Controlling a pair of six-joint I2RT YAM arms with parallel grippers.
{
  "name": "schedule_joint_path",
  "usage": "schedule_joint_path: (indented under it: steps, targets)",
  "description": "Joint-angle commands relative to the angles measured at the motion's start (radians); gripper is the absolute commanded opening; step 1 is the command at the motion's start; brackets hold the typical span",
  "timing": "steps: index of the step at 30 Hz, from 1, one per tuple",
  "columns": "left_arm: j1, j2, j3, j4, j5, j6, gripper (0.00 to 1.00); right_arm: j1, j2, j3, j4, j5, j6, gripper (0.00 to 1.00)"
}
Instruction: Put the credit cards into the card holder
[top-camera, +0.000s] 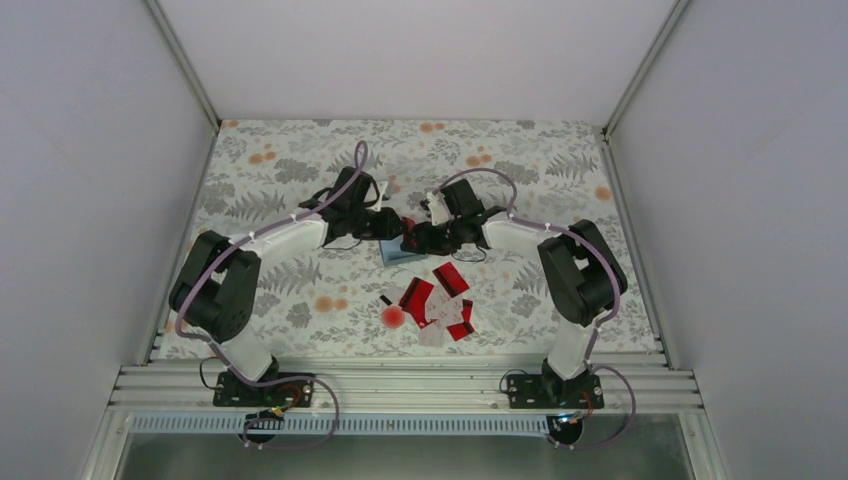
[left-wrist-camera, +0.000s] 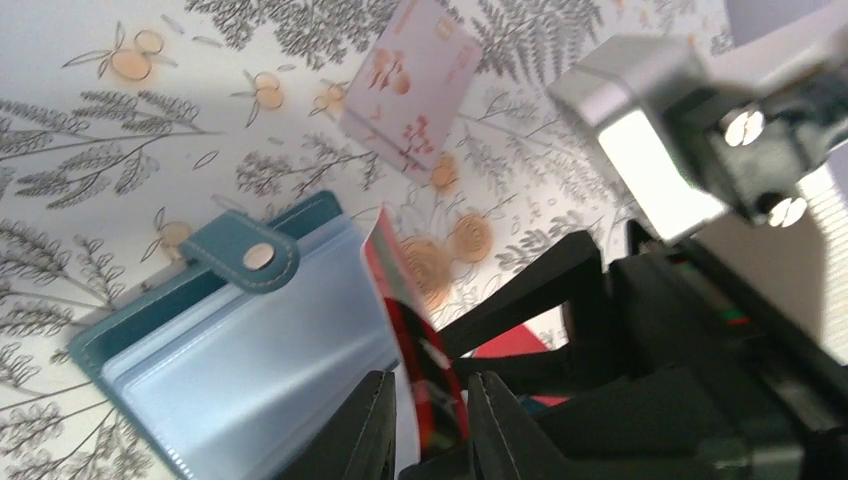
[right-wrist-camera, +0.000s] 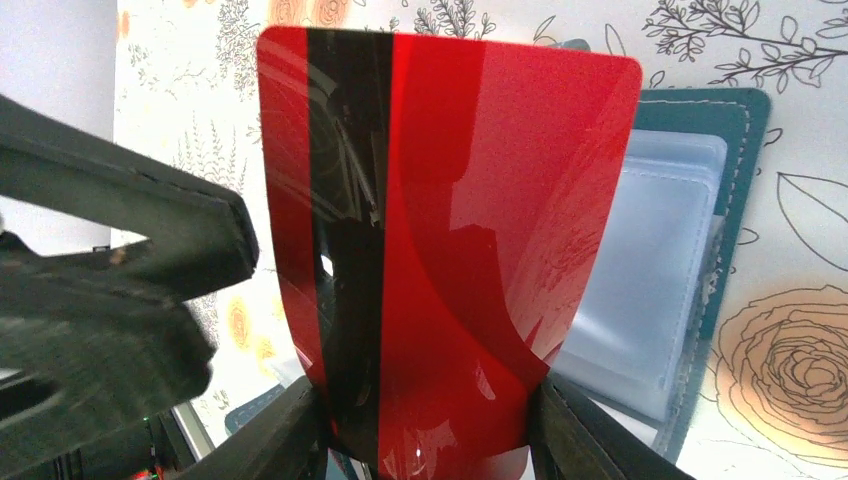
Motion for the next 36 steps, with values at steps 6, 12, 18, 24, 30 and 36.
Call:
schedule_joint_path:
  steps: [6,12,18,24,30,36]
  targets:
    - [0.015,0.020,-0.007,0.110,0.094,-0.042,0.26,0.008,0.001,-0.001,-0.003,-0.020,-0.050,0.48]
    - [0.025,-0.012,-0.014,0.059,0.002,-0.031,0.31,0.009,0.001,0.010,-0.016,-0.013,-0.052,0.48]
    - [0.031,0.015,-0.030,0.098,0.059,-0.014,0.34,0.008,-0.002,0.012,-0.016,-0.027,-0.063,0.48]
    - [0.031,0.040,-0.034,0.166,0.132,-0.028,0.33,0.008,0.002,0.027,-0.020,-0.047,-0.072,0.48]
    - [0.031,0.064,-0.036,0.180,0.150,-0.044,0.27,0.009,0.008,0.040,-0.023,-0.041,-0.070,0.48]
    - [0.031,0.074,-0.043,0.171,0.144,-0.048,0.17,0.006,0.009,0.047,-0.021,-0.036,-0.065,0.48]
